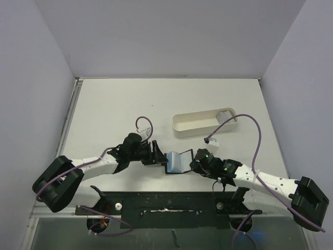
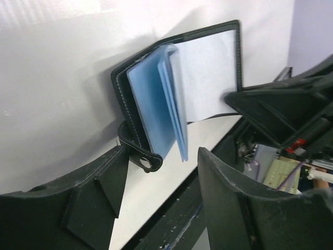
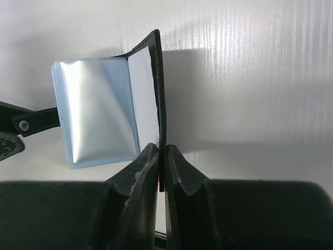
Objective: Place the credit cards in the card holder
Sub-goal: Open the card holder at the center of the board.
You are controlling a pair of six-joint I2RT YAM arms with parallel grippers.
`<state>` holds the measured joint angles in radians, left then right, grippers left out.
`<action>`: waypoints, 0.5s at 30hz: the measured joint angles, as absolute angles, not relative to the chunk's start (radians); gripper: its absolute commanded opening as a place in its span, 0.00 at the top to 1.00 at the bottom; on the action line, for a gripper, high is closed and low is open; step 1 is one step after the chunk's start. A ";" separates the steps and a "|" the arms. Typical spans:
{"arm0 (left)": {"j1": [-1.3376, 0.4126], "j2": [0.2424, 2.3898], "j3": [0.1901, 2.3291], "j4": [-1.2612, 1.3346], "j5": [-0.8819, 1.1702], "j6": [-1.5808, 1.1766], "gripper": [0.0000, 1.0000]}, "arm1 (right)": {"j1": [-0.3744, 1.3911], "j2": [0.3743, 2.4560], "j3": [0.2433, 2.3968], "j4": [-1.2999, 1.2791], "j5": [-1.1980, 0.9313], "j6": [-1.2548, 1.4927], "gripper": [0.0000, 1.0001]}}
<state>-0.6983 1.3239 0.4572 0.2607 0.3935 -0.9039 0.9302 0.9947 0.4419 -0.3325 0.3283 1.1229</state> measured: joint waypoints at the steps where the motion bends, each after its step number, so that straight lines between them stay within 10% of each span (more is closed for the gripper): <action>1: -0.698 1.342 0.459 0.261 0.390 -0.900 0.46 | 0.929 0.995 0.441 -0.329 0.328 1.122 0.91; 15: -0.698 1.500 0.457 0.424 0.377 -0.900 0.48 | 0.896 1.008 0.377 -0.284 0.310 1.124 0.91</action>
